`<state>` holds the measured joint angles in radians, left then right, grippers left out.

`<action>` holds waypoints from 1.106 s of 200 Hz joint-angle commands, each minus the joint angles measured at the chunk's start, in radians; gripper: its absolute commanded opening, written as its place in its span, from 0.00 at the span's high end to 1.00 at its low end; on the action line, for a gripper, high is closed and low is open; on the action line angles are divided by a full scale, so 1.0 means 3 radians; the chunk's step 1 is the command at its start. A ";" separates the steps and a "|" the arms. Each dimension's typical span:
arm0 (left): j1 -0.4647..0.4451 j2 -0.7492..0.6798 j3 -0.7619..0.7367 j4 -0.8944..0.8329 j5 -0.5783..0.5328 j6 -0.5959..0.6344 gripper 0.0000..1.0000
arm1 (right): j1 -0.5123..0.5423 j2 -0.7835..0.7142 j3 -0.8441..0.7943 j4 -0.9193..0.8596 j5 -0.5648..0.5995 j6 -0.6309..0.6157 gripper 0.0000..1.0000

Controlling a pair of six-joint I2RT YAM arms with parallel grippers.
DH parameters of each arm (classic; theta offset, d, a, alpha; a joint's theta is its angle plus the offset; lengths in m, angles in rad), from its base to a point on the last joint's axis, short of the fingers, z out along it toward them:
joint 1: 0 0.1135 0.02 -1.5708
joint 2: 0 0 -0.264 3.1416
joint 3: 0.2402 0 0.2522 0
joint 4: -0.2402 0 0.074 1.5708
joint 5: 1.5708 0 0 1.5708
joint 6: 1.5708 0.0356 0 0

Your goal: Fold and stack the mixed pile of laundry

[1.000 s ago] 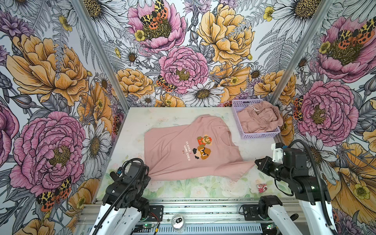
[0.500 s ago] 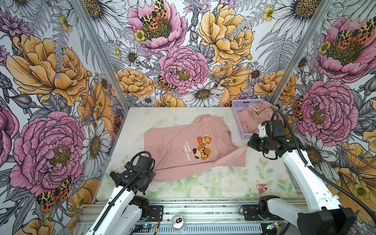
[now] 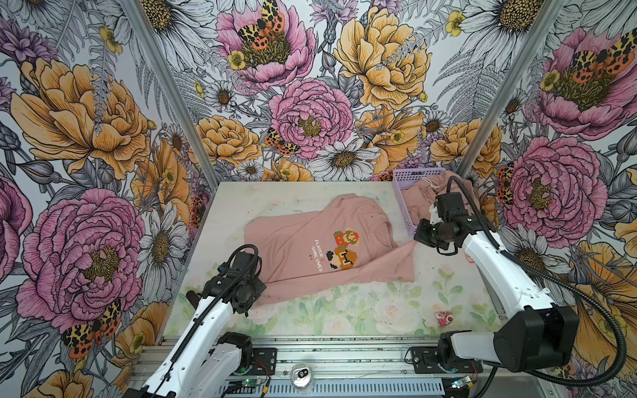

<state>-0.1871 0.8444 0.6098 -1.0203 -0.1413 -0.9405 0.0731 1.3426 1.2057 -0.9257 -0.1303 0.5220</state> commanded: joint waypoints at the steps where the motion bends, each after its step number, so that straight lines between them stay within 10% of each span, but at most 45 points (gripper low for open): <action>1: 0.0166 -0.0018 0.0105 0.0191 0.0060 0.0192 1.00 | 0.0026 0.0092 0.0141 0.0232 0.0095 -0.0057 1.00; 221: 0.0712 0.0850 0.0090 0.1237 0.0384 0.1029 1.00 | 0.0245 0.1288 0.0752 0.0818 0.0363 -0.0260 1.00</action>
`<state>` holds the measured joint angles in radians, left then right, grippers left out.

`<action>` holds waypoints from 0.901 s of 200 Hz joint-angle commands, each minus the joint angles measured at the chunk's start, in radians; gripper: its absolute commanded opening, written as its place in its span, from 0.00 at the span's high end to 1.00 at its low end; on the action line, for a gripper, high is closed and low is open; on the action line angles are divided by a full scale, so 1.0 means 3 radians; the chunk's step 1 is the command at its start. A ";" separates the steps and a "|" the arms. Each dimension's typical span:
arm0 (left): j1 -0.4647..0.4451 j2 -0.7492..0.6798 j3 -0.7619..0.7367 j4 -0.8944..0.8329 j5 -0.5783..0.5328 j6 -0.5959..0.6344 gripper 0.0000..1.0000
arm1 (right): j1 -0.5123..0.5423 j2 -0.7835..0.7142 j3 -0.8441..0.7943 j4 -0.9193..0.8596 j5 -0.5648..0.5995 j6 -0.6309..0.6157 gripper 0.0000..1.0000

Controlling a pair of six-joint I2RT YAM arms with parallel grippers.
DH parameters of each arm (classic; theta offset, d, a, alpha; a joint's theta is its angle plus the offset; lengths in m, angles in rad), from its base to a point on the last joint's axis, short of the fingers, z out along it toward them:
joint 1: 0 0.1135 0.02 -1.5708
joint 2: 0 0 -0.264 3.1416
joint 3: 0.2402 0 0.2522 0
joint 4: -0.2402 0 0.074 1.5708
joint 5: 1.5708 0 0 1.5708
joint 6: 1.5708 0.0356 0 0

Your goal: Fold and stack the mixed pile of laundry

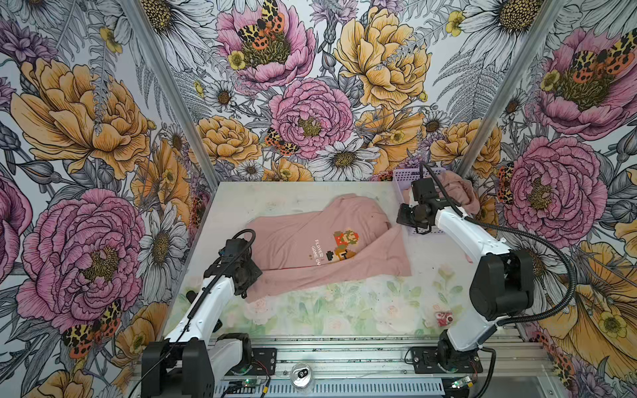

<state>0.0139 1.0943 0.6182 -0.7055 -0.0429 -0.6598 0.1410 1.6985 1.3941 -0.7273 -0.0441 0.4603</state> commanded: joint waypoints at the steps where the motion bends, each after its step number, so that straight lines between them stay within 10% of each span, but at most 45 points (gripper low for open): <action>1: 0.0044 0.0015 0.0062 0.0191 0.0056 0.0093 1.00 | 0.0018 0.0102 0.0123 0.0157 0.0075 -0.0054 1.00; 94: 0.0063 0.0267 0.0224 0.0296 0.0024 0.0220 1.00 | 0.0041 0.0418 0.0404 0.0256 0.0132 -0.0042 1.00; 128: 0.0062 0.0337 0.0245 0.0331 0.0011 0.0235 0.61 | 0.0061 0.0605 0.0542 0.0229 0.0025 -0.0072 1.00; 180: 0.0062 -0.0174 0.0233 -0.0100 -0.0338 -0.0003 0.29 | 0.0082 0.0359 0.0550 0.0032 0.0115 -0.0186 0.63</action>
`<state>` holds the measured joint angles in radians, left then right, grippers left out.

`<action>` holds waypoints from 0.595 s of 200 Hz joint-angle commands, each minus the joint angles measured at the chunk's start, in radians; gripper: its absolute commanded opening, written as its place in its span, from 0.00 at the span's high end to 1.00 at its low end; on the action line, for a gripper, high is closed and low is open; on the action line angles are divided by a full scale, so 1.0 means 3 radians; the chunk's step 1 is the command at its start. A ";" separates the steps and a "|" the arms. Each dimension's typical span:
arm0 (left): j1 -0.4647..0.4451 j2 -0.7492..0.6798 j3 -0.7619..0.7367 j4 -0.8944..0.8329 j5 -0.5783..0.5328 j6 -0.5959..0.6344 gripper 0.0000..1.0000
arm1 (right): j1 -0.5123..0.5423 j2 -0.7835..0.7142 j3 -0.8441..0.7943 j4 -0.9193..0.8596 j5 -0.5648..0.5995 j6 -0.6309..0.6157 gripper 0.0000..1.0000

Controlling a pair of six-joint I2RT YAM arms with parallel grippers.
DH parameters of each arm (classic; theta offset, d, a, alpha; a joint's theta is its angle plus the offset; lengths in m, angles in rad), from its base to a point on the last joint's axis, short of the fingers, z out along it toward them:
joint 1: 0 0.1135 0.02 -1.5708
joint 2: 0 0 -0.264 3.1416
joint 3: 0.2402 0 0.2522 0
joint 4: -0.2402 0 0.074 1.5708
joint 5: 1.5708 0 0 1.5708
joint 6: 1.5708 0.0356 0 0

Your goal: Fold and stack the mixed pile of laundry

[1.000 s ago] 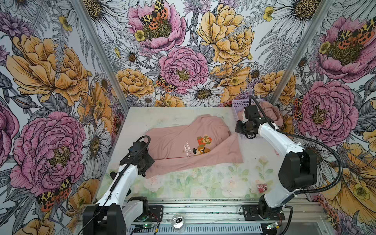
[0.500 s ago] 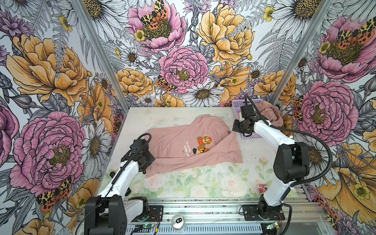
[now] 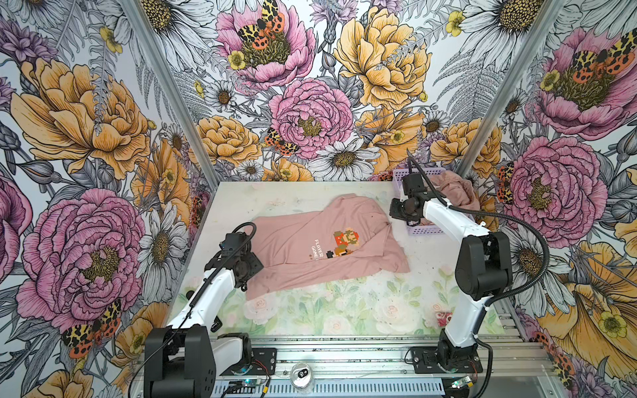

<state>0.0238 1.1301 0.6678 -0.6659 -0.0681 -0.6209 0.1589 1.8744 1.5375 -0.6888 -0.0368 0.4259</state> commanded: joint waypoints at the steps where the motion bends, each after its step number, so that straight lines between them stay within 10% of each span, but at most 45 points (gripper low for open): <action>1: 0.0028 -0.0304 0.0066 -0.0246 -0.0259 -0.0139 0.29 | 0.0023 -0.0239 0.0066 -0.0102 0.0097 -0.0070 0.63; 119: -0.0502 -0.0698 -0.0605 -0.0671 -0.0343 -0.1180 0.42 | 0.0005 -0.1528 -0.1851 -0.0245 -0.0238 0.0415 0.58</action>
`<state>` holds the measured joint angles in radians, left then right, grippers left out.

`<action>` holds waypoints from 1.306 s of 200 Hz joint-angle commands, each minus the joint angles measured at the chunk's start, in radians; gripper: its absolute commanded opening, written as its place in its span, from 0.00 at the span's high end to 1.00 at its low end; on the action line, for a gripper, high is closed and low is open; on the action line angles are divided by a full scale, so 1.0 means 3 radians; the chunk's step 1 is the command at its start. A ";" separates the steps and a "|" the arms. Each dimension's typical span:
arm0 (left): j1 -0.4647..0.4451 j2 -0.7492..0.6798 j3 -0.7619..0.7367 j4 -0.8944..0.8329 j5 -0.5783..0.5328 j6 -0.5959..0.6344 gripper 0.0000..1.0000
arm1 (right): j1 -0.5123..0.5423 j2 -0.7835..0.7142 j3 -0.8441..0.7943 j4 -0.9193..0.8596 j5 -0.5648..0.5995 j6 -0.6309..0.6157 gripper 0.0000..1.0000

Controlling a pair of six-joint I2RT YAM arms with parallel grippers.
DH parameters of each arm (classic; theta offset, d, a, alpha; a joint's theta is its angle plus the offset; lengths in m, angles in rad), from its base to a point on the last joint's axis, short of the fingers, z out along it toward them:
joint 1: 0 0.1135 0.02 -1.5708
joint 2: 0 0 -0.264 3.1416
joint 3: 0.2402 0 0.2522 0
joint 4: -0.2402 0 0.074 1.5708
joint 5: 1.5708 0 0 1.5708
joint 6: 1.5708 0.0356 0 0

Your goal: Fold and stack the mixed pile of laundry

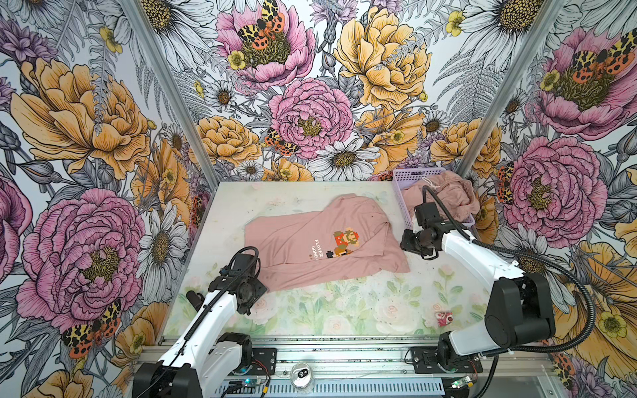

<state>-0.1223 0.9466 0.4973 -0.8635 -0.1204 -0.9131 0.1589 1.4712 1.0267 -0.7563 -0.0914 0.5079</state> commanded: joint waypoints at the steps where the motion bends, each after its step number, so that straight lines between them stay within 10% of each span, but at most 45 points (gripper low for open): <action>1: -0.0016 -0.0087 -0.0037 -0.0014 -0.0170 -0.0204 0.43 | 0.0003 -0.0184 -0.0154 -0.0020 -0.0057 0.0142 0.59; 170: 0.0210 -0.0097 -0.0387 0.0488 -0.0179 -0.0104 0.55 | -0.0011 0.0222 -0.0582 0.0454 0.0048 0.0092 0.60; 261: 0.0305 0.0152 -0.0451 0.0867 -0.0005 0.0020 0.84 | -0.0018 0.0329 -0.0605 0.0477 0.0100 0.0046 0.77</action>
<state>-0.0376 0.9688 0.3809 -0.6357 -0.1616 -0.9272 0.1577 1.5658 0.8532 -0.6342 -0.0937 0.5289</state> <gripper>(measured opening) 0.207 0.272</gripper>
